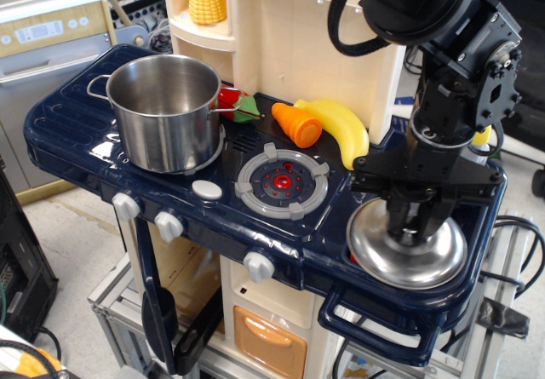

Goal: Put lid on pot or pan

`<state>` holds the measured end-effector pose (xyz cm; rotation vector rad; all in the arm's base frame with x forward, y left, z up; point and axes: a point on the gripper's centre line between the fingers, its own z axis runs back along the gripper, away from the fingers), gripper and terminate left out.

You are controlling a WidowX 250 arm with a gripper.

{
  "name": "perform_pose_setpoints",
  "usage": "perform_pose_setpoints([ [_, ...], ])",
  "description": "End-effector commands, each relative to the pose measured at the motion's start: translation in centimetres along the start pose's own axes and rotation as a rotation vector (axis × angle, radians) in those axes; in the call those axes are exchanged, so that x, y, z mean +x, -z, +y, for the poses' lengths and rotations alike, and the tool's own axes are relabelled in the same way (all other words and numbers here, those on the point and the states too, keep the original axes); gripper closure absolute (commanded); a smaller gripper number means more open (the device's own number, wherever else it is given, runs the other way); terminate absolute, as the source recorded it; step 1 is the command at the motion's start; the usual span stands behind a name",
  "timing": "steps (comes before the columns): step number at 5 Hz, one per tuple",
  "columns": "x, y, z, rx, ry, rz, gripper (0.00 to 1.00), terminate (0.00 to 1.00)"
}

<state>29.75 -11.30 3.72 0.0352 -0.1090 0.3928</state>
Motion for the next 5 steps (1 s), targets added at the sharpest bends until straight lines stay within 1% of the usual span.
perform_pose_setpoints([
  [1, 1.2, -8.7, 7.2, 0.149, 0.079, 0.0, 1.0, 0.0],
  [2, 4.0, -10.0, 11.4, 0.189, 0.173, 0.002, 1.0, 0.0],
  [3, 6.8, -9.0, 15.3, 0.225, 0.253, -0.034, 1.0, 0.0],
  [4, 9.4, -8.5, 19.5, 0.239, 0.299, -0.055, 1.0, 0.0],
  [5, 10.8, -8.5, 21.7, 0.246, 0.327, -0.076, 1.0, 1.0],
])
